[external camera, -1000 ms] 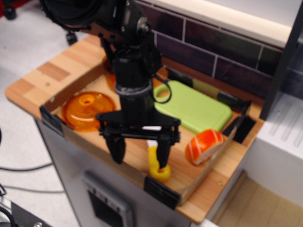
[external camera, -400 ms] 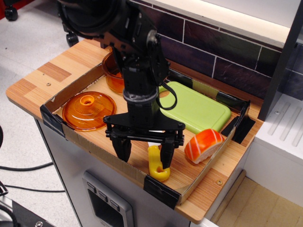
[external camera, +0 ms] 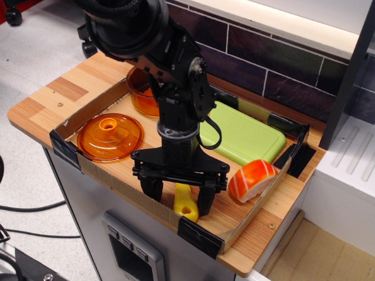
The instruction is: Put knife on cutting board
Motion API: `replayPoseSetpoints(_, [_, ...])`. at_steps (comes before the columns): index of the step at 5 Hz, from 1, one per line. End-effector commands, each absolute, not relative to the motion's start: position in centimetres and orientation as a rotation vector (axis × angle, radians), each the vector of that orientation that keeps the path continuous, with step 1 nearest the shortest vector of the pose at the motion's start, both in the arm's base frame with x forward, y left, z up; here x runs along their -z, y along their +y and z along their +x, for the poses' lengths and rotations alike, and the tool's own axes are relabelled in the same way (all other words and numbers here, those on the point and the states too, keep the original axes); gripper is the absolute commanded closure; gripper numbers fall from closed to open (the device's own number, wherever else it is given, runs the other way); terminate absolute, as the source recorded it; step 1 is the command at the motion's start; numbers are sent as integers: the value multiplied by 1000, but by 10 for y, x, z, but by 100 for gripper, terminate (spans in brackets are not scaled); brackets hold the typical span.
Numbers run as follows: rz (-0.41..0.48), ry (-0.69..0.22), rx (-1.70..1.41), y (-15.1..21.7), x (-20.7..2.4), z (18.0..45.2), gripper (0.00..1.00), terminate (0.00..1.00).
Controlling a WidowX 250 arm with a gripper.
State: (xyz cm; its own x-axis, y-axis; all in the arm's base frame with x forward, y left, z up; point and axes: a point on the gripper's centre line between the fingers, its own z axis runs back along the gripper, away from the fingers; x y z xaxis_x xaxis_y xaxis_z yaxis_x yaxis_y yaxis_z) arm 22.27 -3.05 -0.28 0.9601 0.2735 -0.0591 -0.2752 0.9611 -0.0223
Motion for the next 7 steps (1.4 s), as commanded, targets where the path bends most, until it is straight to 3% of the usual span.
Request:
replayPoseSetpoints(1, [-34,46,-243,-34,9,225,100,0])
replayPoseSetpoints(5, [-141,-47,-462,-11,-68,233,100,0])
replayPoseSetpoints(6, [-175,-27,-529,-7,-81,242,100,0])
replayPoseSetpoints(7, [-235,-22,-714,-20,-94,274,100,0])
